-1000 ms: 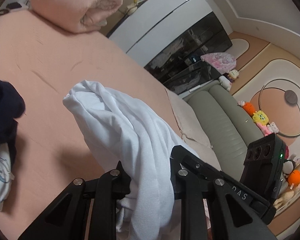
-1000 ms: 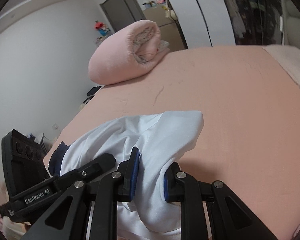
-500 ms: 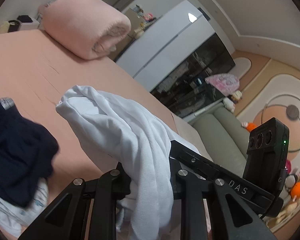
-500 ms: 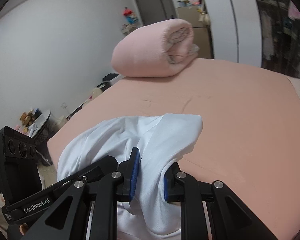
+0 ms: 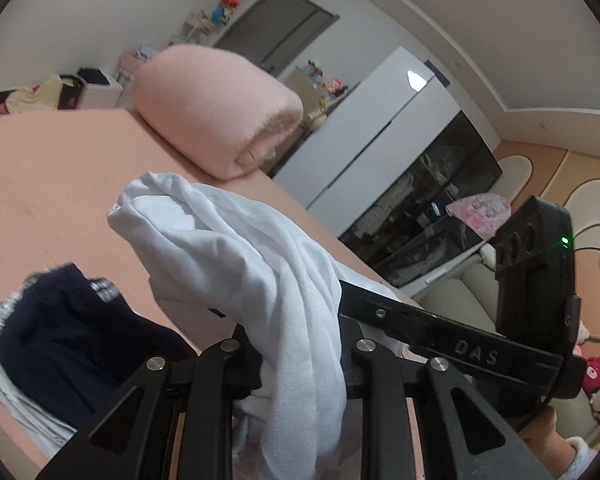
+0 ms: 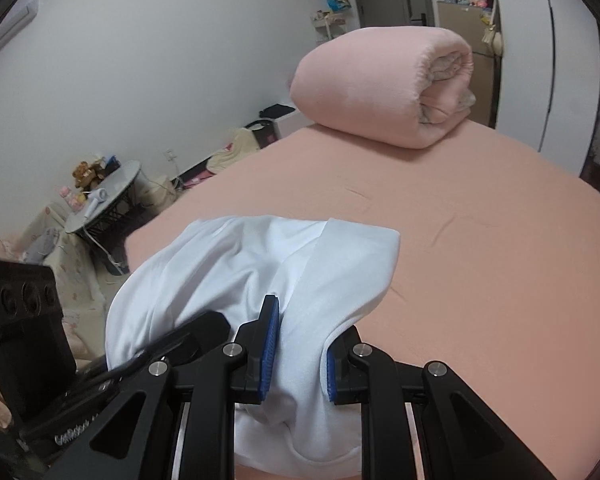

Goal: Fold clothes

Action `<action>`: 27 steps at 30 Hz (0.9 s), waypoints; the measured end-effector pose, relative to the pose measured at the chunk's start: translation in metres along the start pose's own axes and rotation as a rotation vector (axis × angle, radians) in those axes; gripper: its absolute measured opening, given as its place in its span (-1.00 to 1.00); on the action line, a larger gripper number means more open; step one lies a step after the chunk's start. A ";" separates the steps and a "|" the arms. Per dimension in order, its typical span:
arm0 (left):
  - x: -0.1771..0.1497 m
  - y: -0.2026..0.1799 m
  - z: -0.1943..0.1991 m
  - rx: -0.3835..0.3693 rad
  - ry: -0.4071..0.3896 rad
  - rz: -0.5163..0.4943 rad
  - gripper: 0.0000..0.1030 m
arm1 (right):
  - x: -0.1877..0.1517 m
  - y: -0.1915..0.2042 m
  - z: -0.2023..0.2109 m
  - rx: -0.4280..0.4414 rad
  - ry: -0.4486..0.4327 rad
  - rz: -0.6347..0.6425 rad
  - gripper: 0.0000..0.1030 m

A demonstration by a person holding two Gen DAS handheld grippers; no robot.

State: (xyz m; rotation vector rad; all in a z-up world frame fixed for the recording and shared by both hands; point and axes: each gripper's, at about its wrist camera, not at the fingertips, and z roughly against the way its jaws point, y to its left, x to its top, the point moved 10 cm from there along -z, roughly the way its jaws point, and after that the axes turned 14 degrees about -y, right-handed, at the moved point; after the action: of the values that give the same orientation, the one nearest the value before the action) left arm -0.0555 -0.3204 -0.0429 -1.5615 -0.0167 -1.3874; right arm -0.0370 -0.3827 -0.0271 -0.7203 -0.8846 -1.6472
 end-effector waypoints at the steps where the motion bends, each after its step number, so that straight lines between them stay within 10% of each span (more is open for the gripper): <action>1: 0.003 0.002 0.003 0.010 -0.013 -0.007 -0.63 | 0.001 0.004 -0.003 0.005 0.006 0.006 -0.65; 15: 0.045 0.048 0.030 0.177 -0.110 -0.088 -0.62 | 0.036 0.069 -0.046 0.165 -0.026 0.032 -0.65; 27: 0.076 0.026 0.036 0.160 -0.168 -0.135 -0.62 | 0.086 0.098 -0.022 0.235 -0.120 0.053 -0.65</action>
State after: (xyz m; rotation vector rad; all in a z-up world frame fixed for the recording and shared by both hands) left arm 0.0120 -0.3525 0.0030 -1.5603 -0.3329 -1.3199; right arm 0.0376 -0.4598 0.0504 -0.6781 -1.1140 -1.4357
